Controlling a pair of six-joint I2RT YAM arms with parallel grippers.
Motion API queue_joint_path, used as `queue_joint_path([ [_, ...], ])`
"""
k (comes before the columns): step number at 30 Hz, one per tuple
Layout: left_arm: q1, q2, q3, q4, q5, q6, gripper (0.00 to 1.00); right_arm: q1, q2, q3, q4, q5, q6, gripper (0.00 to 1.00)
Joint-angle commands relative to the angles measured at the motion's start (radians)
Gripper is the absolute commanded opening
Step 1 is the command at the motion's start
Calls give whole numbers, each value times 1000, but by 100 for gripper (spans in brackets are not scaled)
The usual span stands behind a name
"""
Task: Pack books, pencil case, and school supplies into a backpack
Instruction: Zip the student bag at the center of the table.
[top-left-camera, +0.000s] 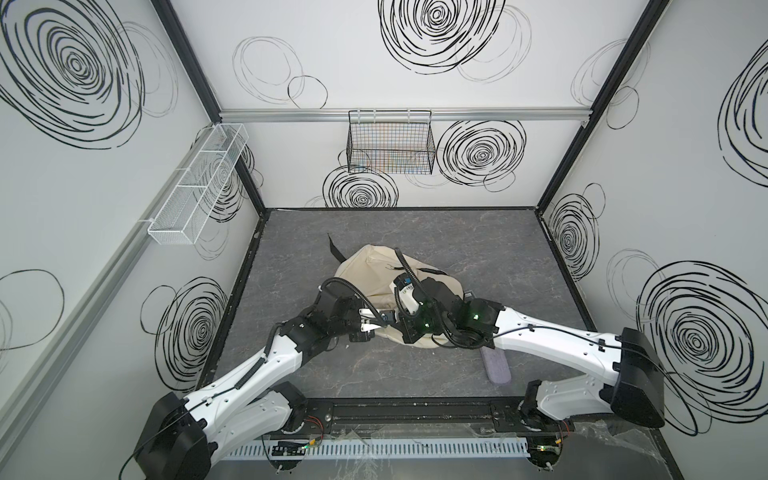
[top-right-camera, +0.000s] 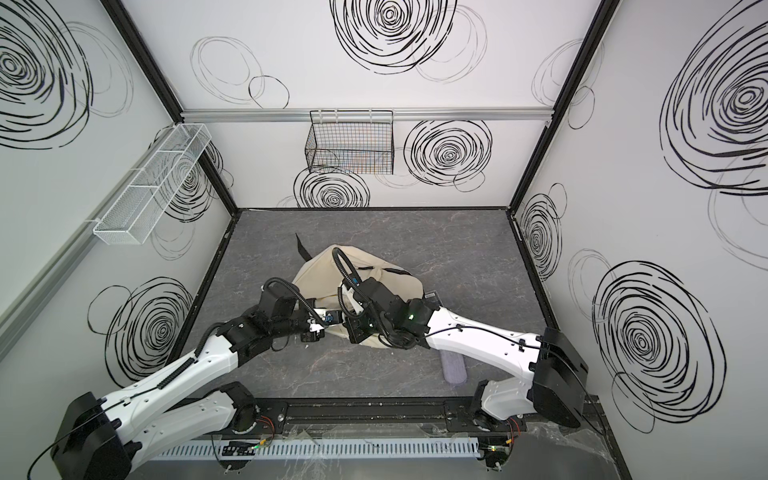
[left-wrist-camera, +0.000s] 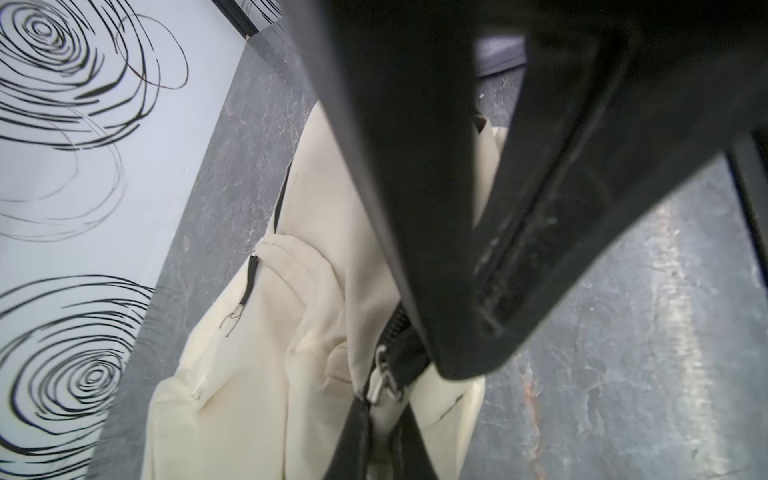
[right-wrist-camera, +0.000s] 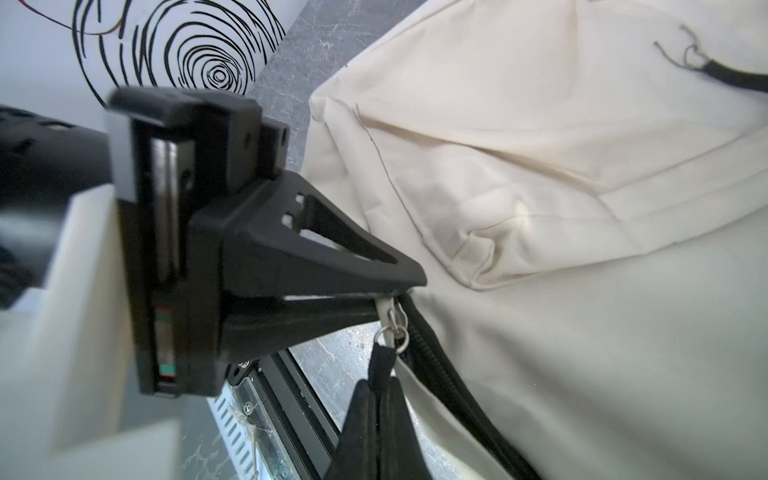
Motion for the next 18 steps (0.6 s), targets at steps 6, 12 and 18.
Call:
queue_joint_path([
  [6,60,-71,-51,138,-105,-15,0,-42,-30,31,-46,12,-8,0],
  [12,72,-110,-91,199,-220,-31,0,-89,-57,20,-170,37,-6,0],
  [18,156,-116,-101,329,-377,-141,0,-150,-123,-57,-225,90,-9,0],
])
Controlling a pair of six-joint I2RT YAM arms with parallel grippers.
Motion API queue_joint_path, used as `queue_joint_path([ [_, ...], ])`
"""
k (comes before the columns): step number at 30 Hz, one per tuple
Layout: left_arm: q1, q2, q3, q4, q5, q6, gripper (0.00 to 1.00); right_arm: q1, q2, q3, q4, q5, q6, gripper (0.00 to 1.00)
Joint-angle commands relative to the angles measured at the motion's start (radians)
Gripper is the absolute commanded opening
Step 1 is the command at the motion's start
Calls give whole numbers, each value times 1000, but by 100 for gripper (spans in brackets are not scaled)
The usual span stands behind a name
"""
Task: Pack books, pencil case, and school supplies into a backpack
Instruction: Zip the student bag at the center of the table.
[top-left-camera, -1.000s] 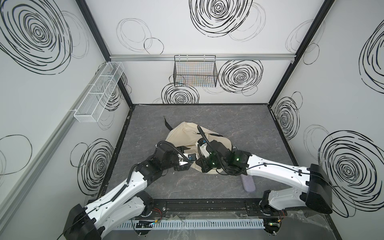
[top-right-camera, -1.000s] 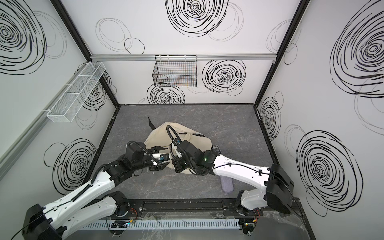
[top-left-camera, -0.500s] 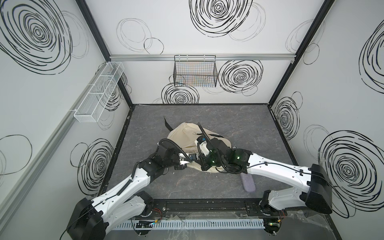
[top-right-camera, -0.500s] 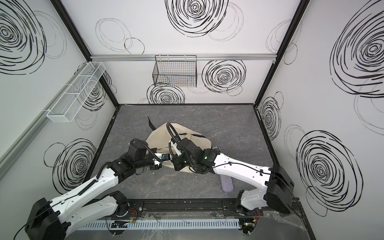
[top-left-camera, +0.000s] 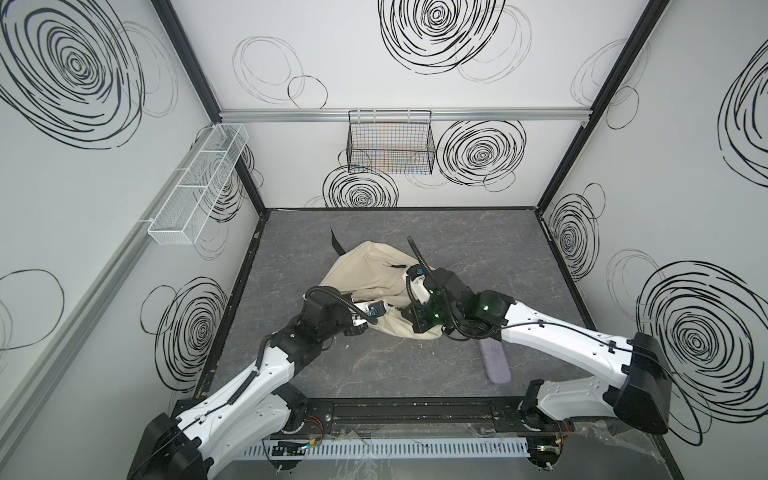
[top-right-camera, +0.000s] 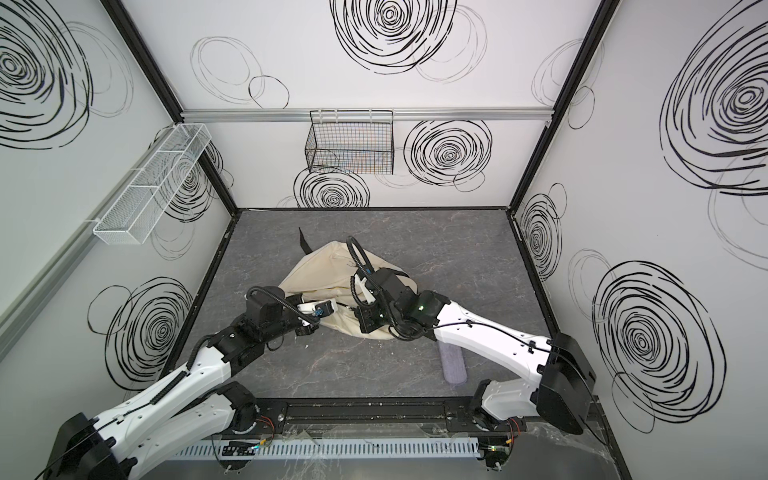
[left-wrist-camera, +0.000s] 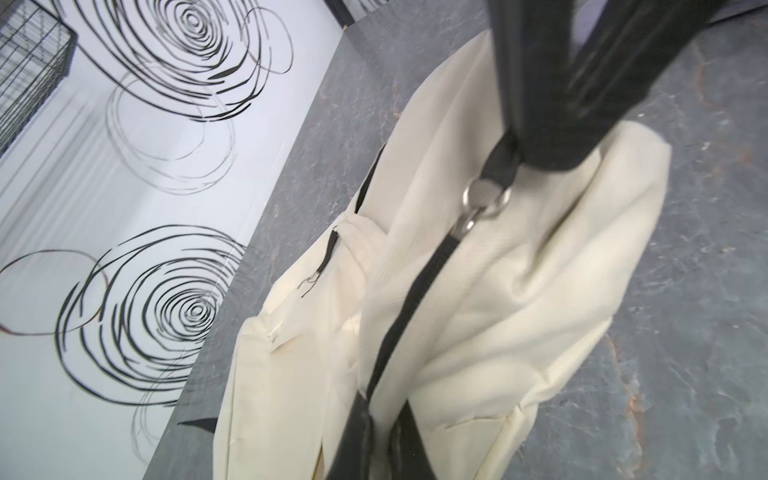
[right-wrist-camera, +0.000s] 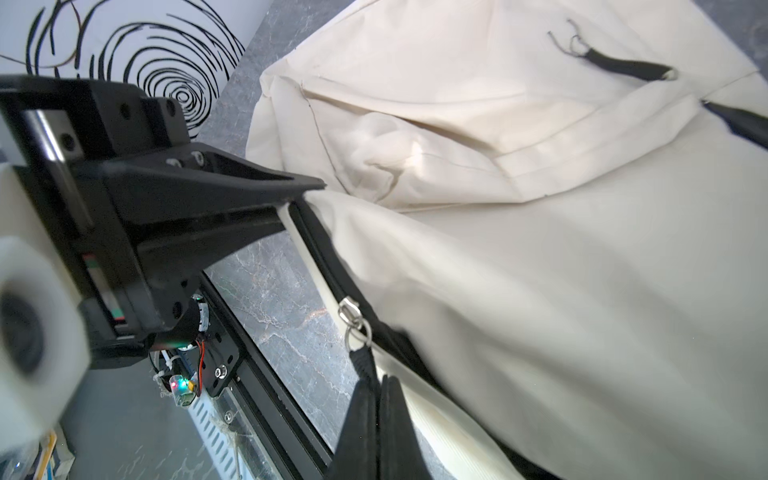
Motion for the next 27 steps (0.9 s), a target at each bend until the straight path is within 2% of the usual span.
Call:
queue_joint_path([
  [1,86,-10,-2,168,-252,-90,0,-38,-71,-51,-131,89,-5,0],
  [6,155,4,2,204,-345,-163,0,-83,-137,-75,-157,199,-20,0],
  [11,173,9,15,188,-342,-193,0,-118,-180,-57,-137,257,-56,0],
  [13,168,-8,40,149,-298,-206,0,-117,-177,-23,-120,225,-65,0],
  [14,157,-28,58,116,-244,-198,18,-115,-175,-10,-98,187,-65,0],
  [15,142,-51,70,89,-199,-184,41,-108,-171,-1,-76,153,-64,0],
  [16,115,-78,86,57,-146,-176,57,-96,-164,10,-52,120,-58,0],
  [18,64,-123,120,-20,-24,-164,74,-70,-147,28,-17,85,-51,0],
  [19,33,-141,137,-66,48,-158,78,-52,-135,38,-8,77,-46,0],
  [20,4,-155,151,-109,108,-148,79,-38,-125,50,-3,71,-43,0],
  [22,-67,-163,160,-155,151,-141,79,-9,-108,64,11,62,-38,0],
  [27,-220,-59,173,-169,44,-130,77,49,-81,88,22,50,-30,0],
])
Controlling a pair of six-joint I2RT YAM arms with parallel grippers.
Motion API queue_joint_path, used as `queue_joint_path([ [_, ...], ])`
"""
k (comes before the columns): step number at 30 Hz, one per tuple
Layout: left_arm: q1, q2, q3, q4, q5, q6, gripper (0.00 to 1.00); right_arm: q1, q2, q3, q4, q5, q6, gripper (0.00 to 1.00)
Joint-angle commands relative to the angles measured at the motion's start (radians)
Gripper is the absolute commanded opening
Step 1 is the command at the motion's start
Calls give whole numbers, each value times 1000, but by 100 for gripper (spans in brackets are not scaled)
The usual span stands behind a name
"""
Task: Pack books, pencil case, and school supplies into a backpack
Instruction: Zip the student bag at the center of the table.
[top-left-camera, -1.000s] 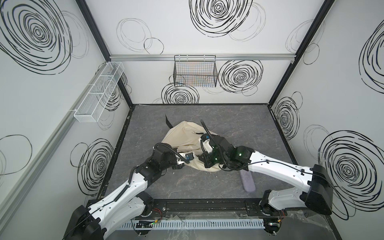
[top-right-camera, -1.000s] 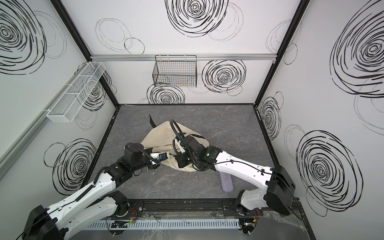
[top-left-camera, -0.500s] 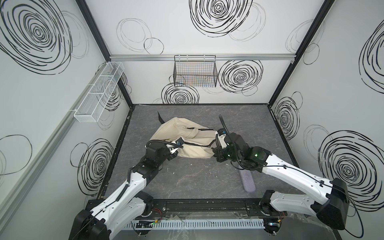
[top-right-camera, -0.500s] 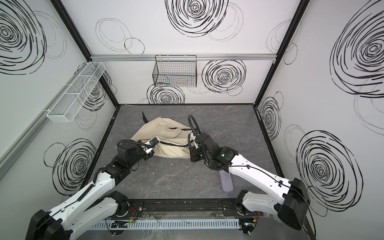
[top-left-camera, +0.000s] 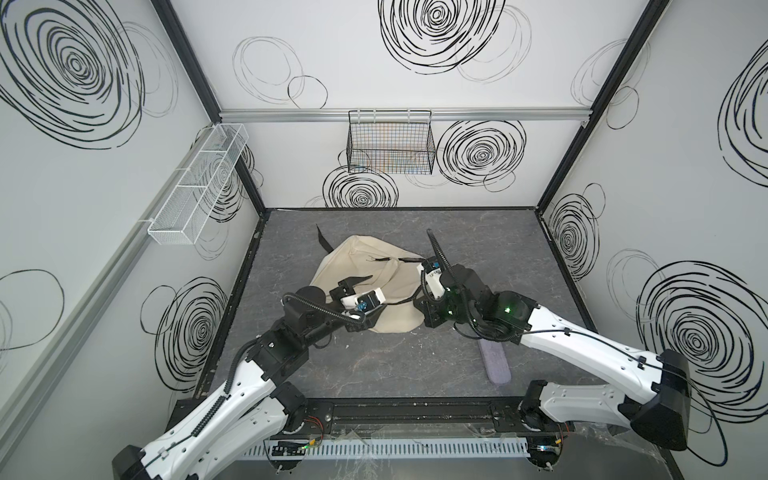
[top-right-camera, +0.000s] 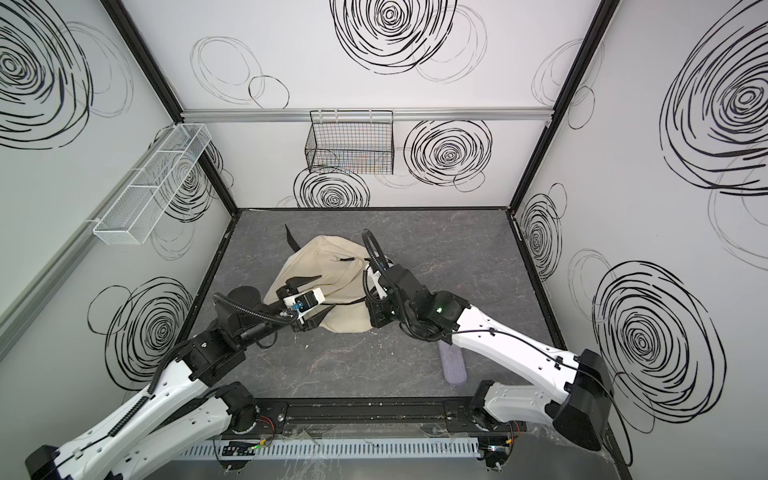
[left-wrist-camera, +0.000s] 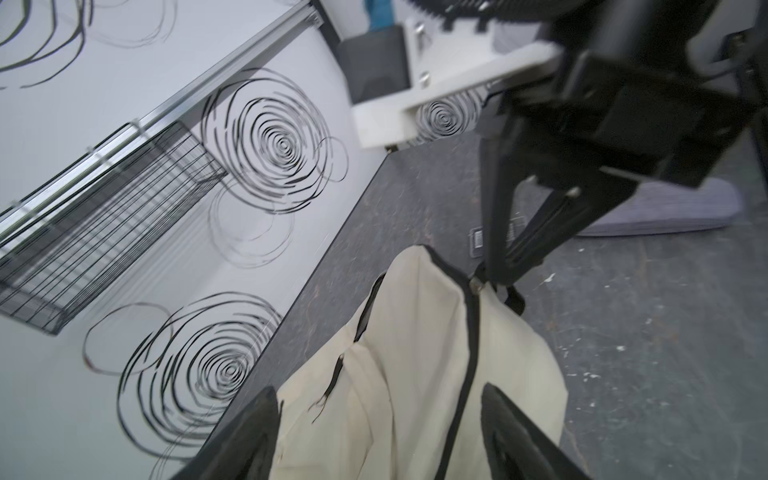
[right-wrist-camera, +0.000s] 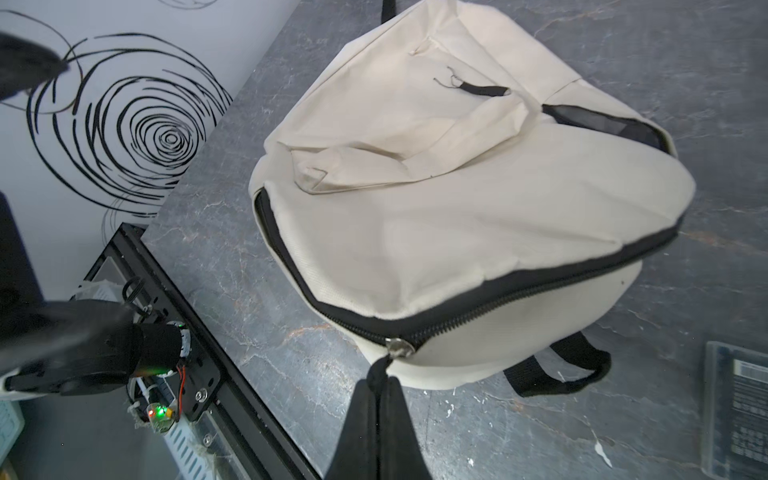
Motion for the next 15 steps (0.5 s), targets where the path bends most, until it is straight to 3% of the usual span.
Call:
queue_joint_path([
  [1,-51,103,29,-75,-14,23,75,36,-6,61,70,-21,0,0],
  [7,-46,216,57,-89,41,47,67,61,-30,57,96,-34,28,0],
  [15,9,182,24,-27,39,40,15,61,-65,45,62,-6,21,0],
])
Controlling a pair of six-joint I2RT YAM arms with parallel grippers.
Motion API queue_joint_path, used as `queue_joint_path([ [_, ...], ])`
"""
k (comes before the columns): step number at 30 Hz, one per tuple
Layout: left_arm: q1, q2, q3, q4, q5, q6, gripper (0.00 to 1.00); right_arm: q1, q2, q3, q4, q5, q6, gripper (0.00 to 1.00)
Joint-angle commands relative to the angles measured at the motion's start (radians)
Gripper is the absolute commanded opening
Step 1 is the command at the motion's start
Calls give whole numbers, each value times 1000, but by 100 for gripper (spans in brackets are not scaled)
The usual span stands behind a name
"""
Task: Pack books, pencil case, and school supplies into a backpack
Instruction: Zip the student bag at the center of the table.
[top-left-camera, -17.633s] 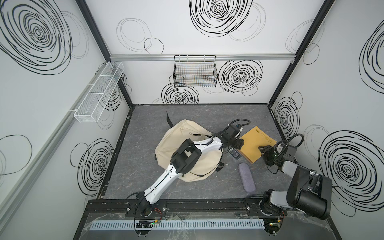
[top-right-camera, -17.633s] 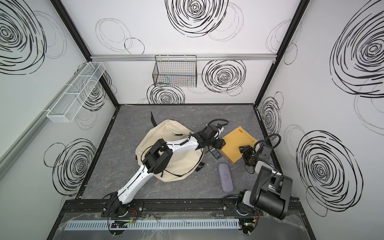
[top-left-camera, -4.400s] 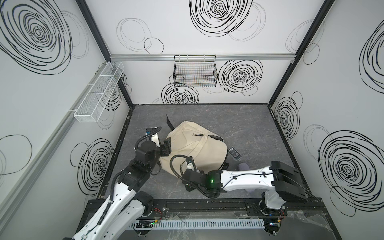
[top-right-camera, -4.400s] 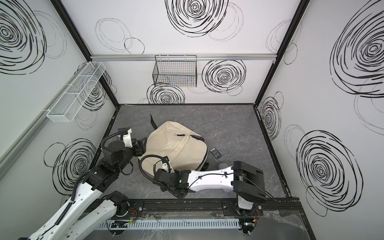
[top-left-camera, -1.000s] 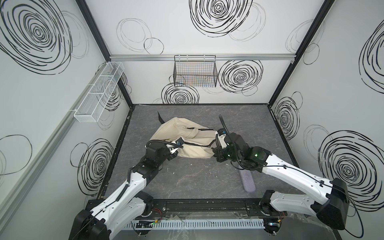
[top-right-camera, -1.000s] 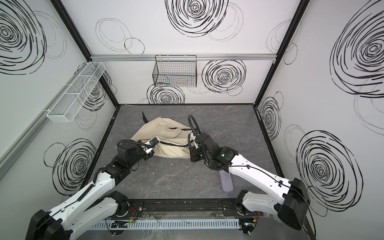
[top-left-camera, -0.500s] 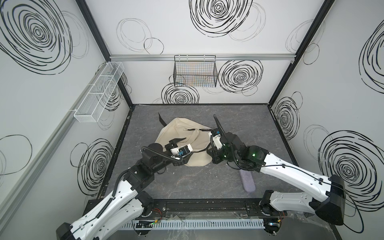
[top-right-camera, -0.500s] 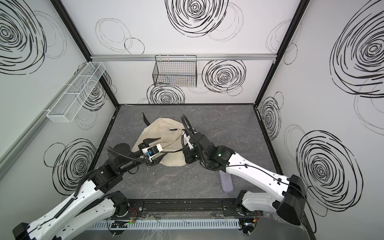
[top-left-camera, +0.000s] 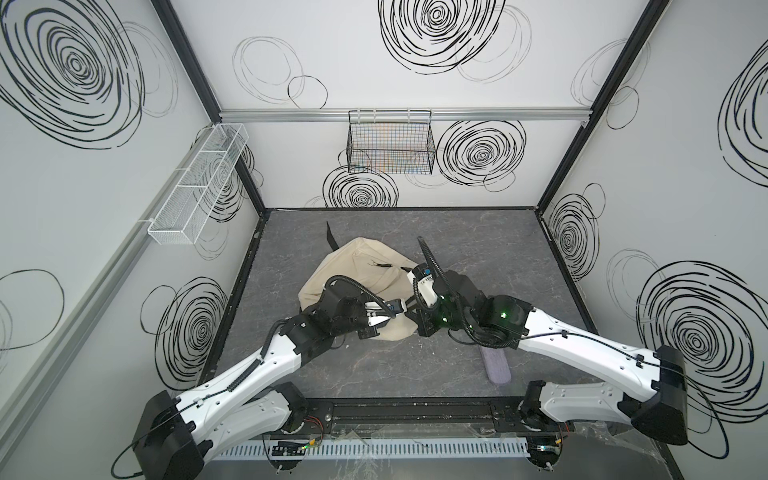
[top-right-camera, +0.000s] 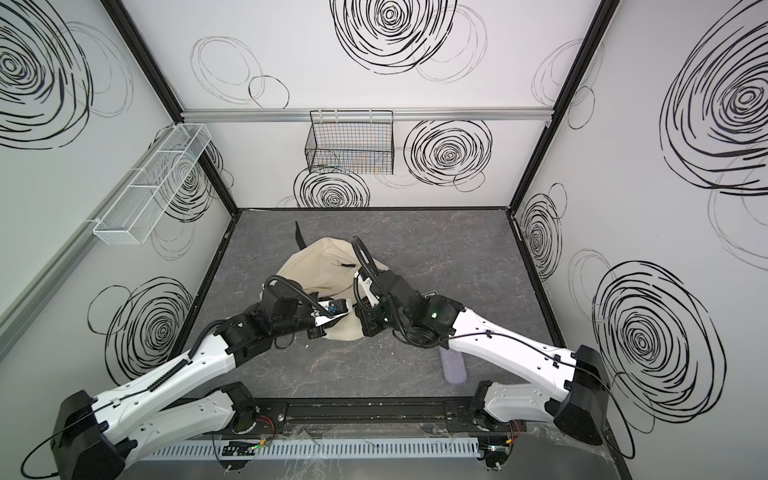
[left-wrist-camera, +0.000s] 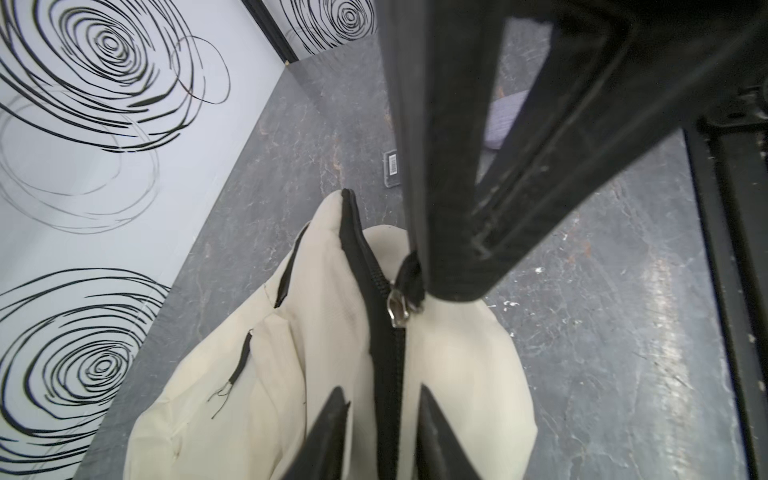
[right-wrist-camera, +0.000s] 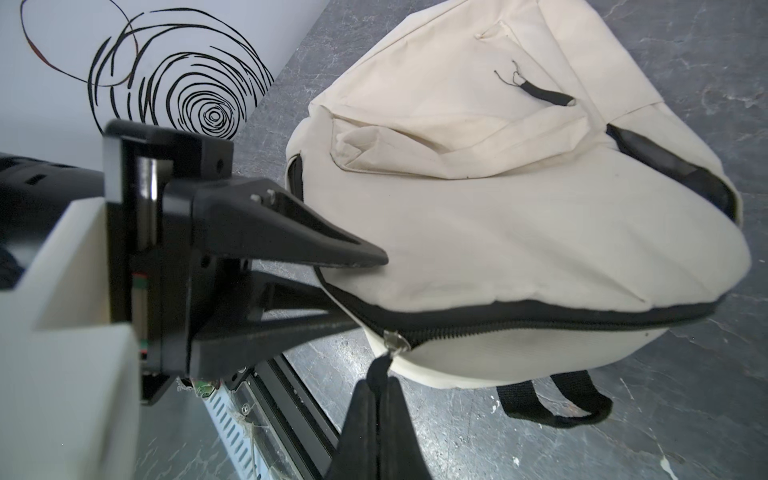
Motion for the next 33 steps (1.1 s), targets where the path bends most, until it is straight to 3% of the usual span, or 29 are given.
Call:
queue_joint_path([
  [1,23,-43,-11,63,6,13,8,4,-62,32,49,29,-11,0],
  [2,31,-54,-19,66,-3,14,0,0,-67,31,41,44,-16,0],
  [6,70,-103,-56,87,-35,13,0,-62,-75,12,-1,69,-45,0],
  [14,163,-208,-152,198,-68,-38,0,-338,-95,-109,-15,80,-166,0],
  [21,197,-259,-178,280,-271,-86,0,-517,-65,-138,1,118,-237,0],
  [25,276,-288,-191,300,-316,-124,0,-602,-46,-122,-7,57,-257,0],
  [27,277,-295,-179,275,-253,-111,0,-590,-52,-89,-15,-14,-252,0],
  [28,268,-299,-165,246,-187,-98,11,-573,-63,-81,-3,-45,-242,0],
  [30,231,-294,-130,192,-76,-69,70,-516,-96,-72,36,-102,-234,0],
  [31,197,-285,-111,166,-52,-59,90,-480,-115,-72,59,-122,-217,0],
  [33,118,-260,-71,107,-42,-33,99,-418,-137,-76,103,-174,-182,0],
])
